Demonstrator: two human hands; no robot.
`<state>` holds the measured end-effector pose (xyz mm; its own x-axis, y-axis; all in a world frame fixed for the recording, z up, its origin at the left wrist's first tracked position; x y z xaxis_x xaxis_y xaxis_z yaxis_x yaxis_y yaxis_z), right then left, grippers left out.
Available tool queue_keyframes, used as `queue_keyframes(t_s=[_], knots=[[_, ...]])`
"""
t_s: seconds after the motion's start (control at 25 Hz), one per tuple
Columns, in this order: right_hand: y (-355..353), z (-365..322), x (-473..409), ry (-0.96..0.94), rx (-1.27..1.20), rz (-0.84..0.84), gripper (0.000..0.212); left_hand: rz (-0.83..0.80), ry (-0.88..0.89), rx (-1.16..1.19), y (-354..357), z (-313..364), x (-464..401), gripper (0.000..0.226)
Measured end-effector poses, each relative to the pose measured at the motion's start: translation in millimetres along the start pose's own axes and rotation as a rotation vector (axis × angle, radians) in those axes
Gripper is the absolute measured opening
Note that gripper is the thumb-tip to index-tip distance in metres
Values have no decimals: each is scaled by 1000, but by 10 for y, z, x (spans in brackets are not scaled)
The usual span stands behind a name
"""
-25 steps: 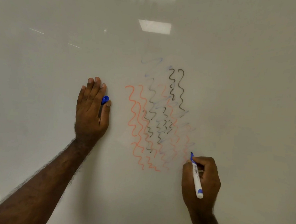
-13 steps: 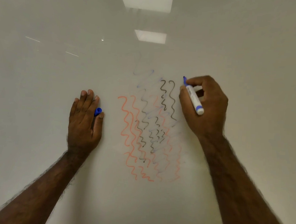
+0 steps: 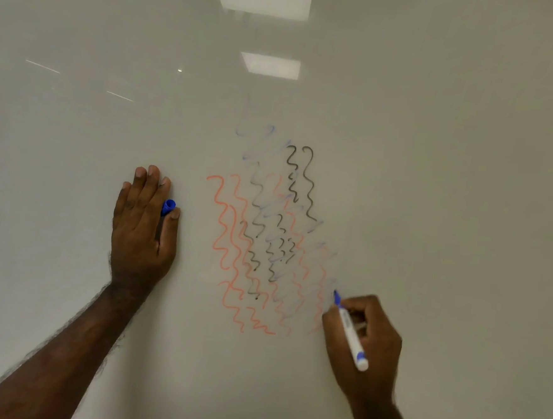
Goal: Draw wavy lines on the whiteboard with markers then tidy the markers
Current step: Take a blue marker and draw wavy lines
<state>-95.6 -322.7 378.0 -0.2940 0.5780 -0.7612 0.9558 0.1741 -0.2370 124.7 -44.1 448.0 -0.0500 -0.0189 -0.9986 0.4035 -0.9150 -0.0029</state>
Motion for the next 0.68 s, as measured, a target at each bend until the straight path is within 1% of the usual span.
queue_keyframes(t_s=[0.12,0.2,0.28,0.36,0.4,0.52,0.68], knots=[[97,218,245,-53,31,-96,40,-3,-40,19,-4,34,43,51],[108,281,302,-29,-40,-140,41,-26,-98,47,-21,102,99,52],[88,249,360,10,-135,-174,34,-71,-158,63,-89,196,186,52],[73,176,452,7,-204,-235,23,-131,-217,73,-193,319,337,51],[72,145,505,12,-239,-289,21,-161,-241,85,-246,390,447,51],[54,45,656,80,-359,-470,37,-262,-279,127,-372,624,918,47],[64,-143,832,150,-498,-683,32,-408,-410,223,-528,903,1567,46]])
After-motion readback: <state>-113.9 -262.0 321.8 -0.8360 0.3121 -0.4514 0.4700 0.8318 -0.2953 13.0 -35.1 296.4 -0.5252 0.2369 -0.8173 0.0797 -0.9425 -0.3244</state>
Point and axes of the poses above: each hand's wrist, its own x-axis away from the middle knuckle, its own y-axis out of the palm, z = x × y, the point moved 1 cm from there along -x, towards the middle knuckle, and after that the axes turned 13 degrees about x, right-handed, at the moved point
